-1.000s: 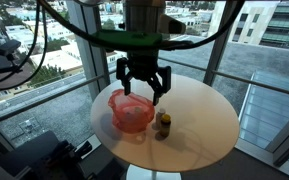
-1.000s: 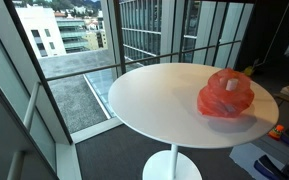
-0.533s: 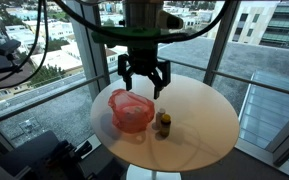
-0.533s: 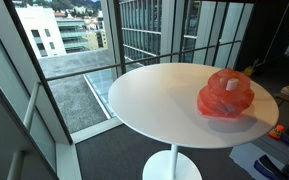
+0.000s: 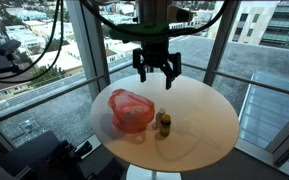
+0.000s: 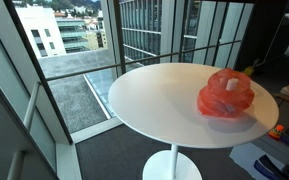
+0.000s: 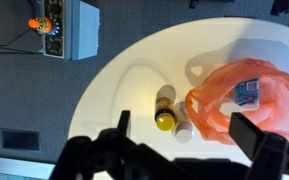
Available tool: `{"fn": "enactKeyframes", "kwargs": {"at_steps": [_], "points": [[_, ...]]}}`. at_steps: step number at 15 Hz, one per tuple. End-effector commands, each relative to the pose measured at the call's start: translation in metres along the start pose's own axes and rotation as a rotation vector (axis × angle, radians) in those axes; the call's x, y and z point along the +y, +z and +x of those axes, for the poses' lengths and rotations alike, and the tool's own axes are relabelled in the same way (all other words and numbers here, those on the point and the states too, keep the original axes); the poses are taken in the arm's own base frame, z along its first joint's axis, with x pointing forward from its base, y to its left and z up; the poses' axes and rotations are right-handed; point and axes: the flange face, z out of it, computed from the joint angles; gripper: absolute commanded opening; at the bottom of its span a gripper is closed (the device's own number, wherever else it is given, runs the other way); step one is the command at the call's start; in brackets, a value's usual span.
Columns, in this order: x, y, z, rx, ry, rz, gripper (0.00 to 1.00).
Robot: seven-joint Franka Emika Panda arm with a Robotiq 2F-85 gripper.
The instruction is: Pick up the yellow and brown bottle and put it in the plastic bag
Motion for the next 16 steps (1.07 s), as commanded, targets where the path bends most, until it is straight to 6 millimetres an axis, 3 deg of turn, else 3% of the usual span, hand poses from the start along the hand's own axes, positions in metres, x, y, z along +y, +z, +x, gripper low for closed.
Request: {"fn": "enactKeyframes", "kwargs": {"at_steps": [1,5,6,7,11,16], "points": [[0.015,0.012,0.025,0.004,0.11,0.02,1.0],[0.024,0.039,0.038,-0.028,0.192,0.049,1.0],[0.024,0.037,0.04,-0.026,0.196,0.054,1.0],[0.018,0.041,0.03,-0.036,0.158,0.043,1.0],[0.022,0.043,0.036,-0.038,0.169,0.042,1.0],[0.025,0.07,0.041,-0.025,0.169,0.057,1.0]]}}
